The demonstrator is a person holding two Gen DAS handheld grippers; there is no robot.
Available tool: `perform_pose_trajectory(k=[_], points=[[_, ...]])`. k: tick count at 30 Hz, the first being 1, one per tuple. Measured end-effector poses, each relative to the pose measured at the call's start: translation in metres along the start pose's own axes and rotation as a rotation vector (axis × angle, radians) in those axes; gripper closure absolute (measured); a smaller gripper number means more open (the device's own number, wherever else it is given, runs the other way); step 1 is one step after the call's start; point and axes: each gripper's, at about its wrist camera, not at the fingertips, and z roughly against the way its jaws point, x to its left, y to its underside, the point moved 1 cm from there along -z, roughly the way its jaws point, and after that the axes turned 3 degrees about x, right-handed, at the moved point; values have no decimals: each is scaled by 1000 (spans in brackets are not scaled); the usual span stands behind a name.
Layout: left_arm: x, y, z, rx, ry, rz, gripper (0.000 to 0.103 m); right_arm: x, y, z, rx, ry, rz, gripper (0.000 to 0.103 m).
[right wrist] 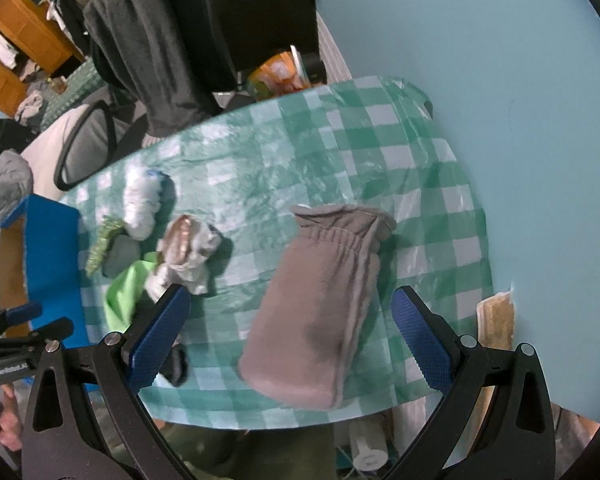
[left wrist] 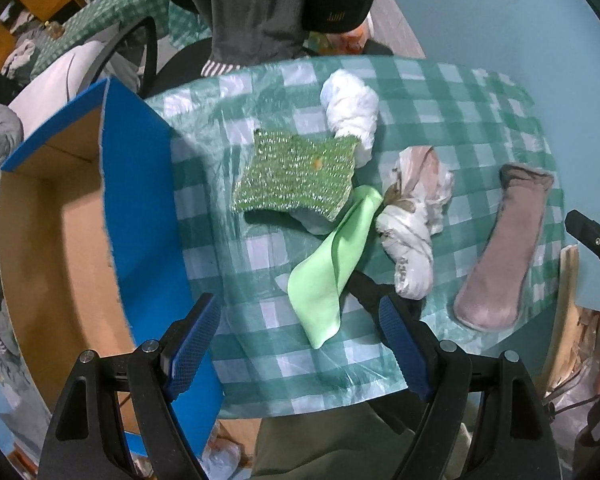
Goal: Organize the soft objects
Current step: 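Grasp the grey mitten with the right tool while the left tool grasps the light-green cloth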
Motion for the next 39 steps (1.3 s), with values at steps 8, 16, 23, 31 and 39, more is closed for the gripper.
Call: perform_pose_trajectory(k=[8,16,23,31,39], points=[[-6,-1,-21,11,-15,2,20,-10,3,-37,51,43,8,2],[-6,-1,-42,38,-38,28,20,-12,6,-67,92,89,-7,2],[-5,-1,-61,56,-52,49,20,-17,9,-83,113,116,-23,2],[-1,-3,-82,78,-9,71,20,-18,9,-95,130,133,7,9],[-11,-7,-93,89,11,57,20,-4,8,-104,132,136,77,31]])
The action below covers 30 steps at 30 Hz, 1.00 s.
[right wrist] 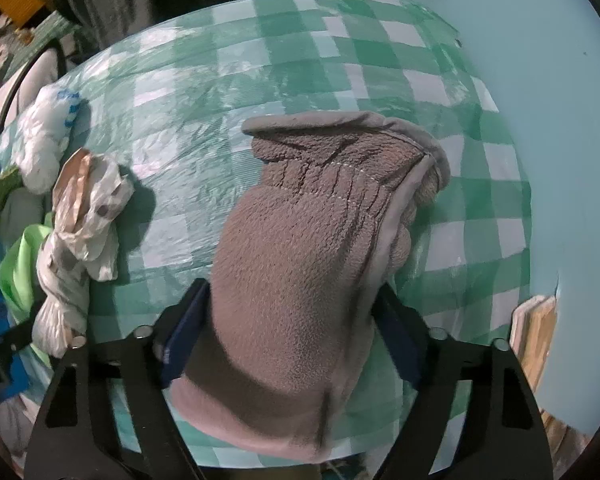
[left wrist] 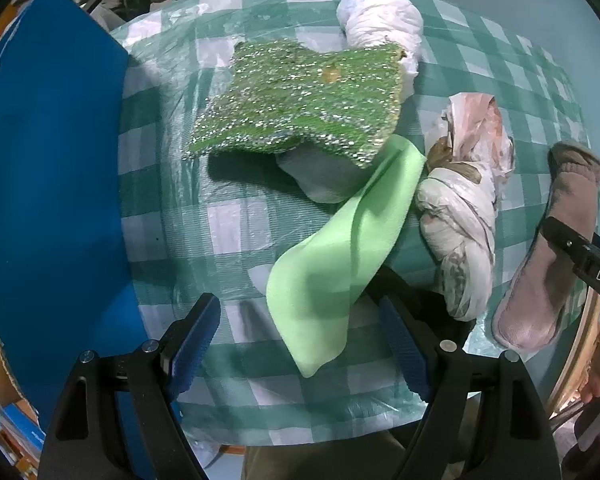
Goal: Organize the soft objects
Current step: 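Grasp the grey mitten with the right tool while the left tool grasps the light-green cloth, then lift the grey mitten and green cloth and carry both over the box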
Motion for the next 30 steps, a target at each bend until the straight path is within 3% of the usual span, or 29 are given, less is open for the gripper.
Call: perform_pose_trajectory(k=[5,8,11,13,17,22,30], points=[[-13,-5,-5,18,-11,-1,20,-2,1,4,-13,1,49,54],[-12,-1,-8,10,-4,13,21,-1,4,6,-10,-18,51,59],[-12,1,-11,11,29,23,41,-6,4,16,-14,-45,41,60],[-11,4,-17,33,43,23,68,-6,1,26,-27,-58,40,62],[0,15,-24,43,77,32,91,0,-4,51,-59,-77,69,63],[8,23,-24,21,88,36,95,9,-8,66,-93,-94,123,67],[2,30,16,-63,88,-9,97,29,-6,74,-118,-110,187,70]])
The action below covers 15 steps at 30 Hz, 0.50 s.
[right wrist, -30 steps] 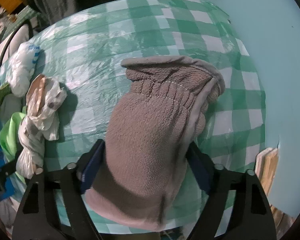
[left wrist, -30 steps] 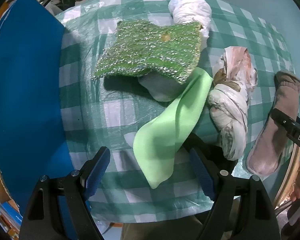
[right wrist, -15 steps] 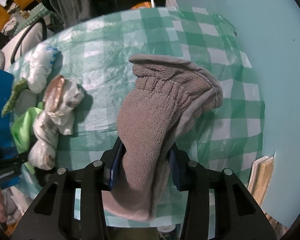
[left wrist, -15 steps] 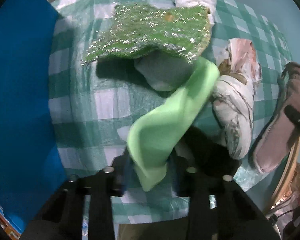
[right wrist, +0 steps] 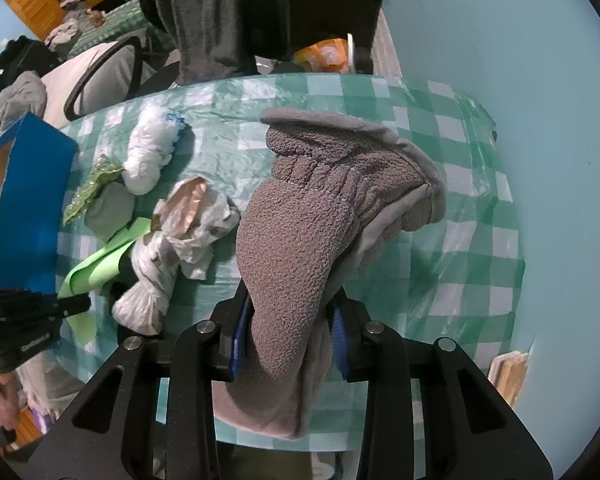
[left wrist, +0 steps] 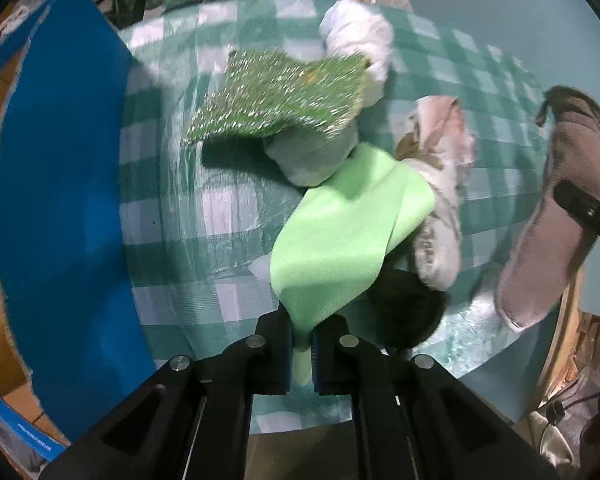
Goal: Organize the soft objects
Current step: 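Lift the grey mitten and green cloth and carry both over the box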
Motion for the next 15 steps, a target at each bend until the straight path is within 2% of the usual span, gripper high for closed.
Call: perform_pose_trajectory(k=[5,7,15], points=[[-5,3,25,-44,18,-4,97,7,1,5,-14,-14,20,70],[6,0,32,-63,24,-11,97,11,-1,7,-24,-17,35,70],[14,1,73,-122,13,-12,97,22,-6,27,-64,-28,92,72]])
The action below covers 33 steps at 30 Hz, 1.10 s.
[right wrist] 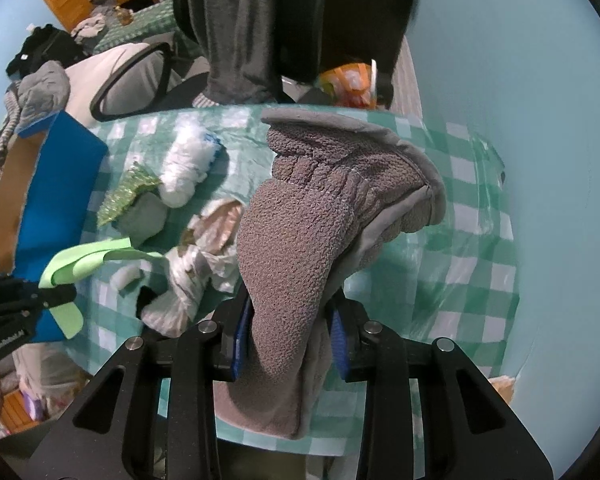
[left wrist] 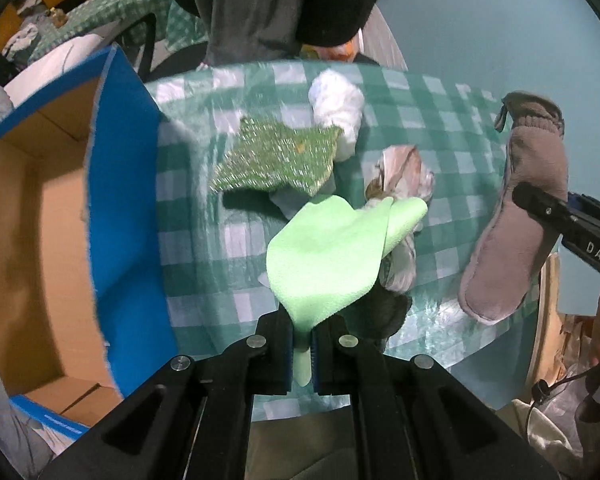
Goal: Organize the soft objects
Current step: 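Lift the grey mitten and green cloth and carry both over the box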
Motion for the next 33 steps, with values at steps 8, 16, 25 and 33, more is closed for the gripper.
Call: perform_pose_trajectory(k=[8,16,25,33], points=[[0,-1,36,-67,-15,2,97,13,-10,21,-45,-13,50,75],[2,-2,58,-109,-7,6,97,26,-19,34,-71,-43,90,78],[16,-2,76,-146,-8,42,97,51,-32,49,-103,-78,144,78],[39,2,91,-182,-16,96,97,81,-47,58,-124,-125,204,78]])
